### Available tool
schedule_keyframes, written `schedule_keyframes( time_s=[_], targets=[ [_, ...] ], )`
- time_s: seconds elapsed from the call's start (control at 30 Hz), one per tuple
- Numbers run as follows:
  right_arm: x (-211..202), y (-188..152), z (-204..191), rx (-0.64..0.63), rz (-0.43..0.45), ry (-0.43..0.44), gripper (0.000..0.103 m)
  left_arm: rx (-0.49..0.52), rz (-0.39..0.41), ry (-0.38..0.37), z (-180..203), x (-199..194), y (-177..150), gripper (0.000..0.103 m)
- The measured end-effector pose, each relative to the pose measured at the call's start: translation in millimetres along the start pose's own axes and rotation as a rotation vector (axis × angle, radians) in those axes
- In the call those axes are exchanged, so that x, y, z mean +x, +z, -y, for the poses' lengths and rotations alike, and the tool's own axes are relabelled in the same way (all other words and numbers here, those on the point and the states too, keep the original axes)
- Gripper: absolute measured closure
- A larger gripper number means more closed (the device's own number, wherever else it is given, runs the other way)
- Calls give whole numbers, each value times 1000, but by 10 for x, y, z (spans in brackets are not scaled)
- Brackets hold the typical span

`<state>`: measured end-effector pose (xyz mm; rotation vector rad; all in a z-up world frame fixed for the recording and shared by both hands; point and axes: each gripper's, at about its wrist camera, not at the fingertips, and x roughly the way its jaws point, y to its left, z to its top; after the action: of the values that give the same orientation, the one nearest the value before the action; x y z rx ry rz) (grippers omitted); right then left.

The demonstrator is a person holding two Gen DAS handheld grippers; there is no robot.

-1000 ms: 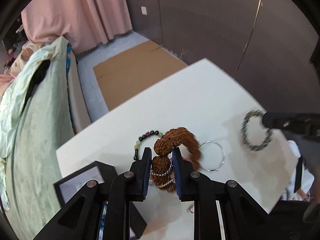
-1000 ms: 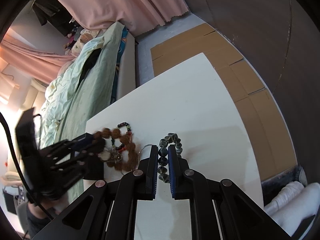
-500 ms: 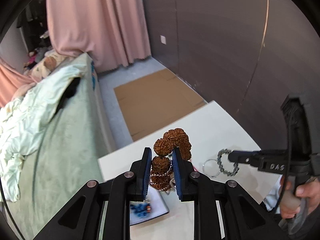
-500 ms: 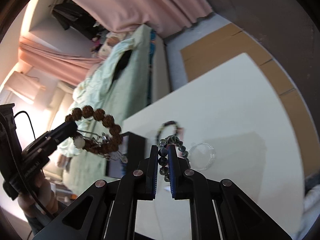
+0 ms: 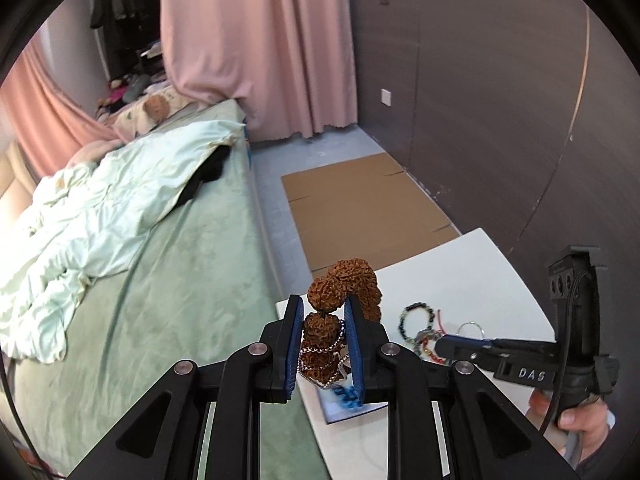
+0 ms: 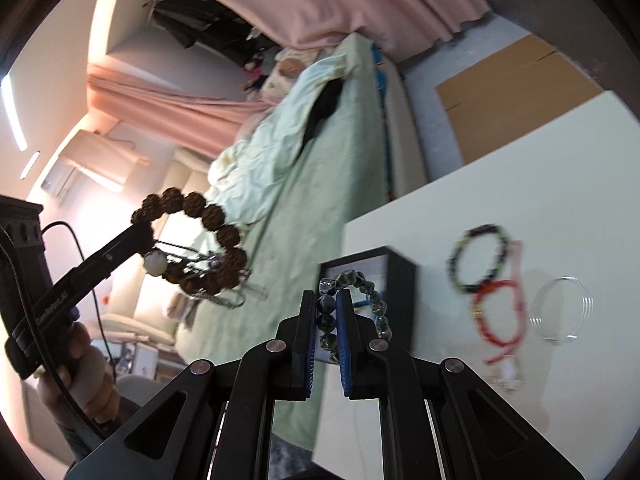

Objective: Organize jewelry
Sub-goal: 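Release the brown bracelet into the black box with the left gripper while the right releases the grey bracelet, then grasp the white butterfly pendant with the left gripper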

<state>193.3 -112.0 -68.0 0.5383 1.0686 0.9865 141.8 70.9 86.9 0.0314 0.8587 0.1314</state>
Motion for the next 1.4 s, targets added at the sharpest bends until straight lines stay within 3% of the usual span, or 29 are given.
schedule_keyframes(
  time_s=[0.13,0.23,0.27,0.33,0.77,0.8,0.87,0.93,1.0,1.2,1.4],
  targets=[
    [225,-42,-150,-35,-20,25,92,-15,-4,11,-105,6,-38,81],
    [377,-37,-149,-38,-60,-13,87,-29,-9,2,-157,8,-79,81],
    [397,-32,-116,-26,-75,-16,81,-31,-10,-2,-156,20,-76,81],
    [371,-24,-15,15,-70,-32,49,-31,-12,-12,-143,38,-86,81],
    [-266,115,334,39,16,-205,48,7,-95,-77,217,471,-229,79],
    [-292,117,341,34,17,-213,48,10,-103,-69,243,503,-240,77],
    [-358,121,364,30,23,-228,48,-3,-116,-63,267,553,-262,61],
    [-405,117,399,31,29,-243,48,-36,-97,-77,260,557,-294,34],
    [-436,114,436,36,36,-265,48,-61,-66,-86,270,544,-327,25],
    [-736,145,485,27,154,-385,48,-88,12,-28,466,633,-491,25],
    [-974,160,570,4,198,-461,48,-90,22,-99,729,753,-658,25]
  ],
)
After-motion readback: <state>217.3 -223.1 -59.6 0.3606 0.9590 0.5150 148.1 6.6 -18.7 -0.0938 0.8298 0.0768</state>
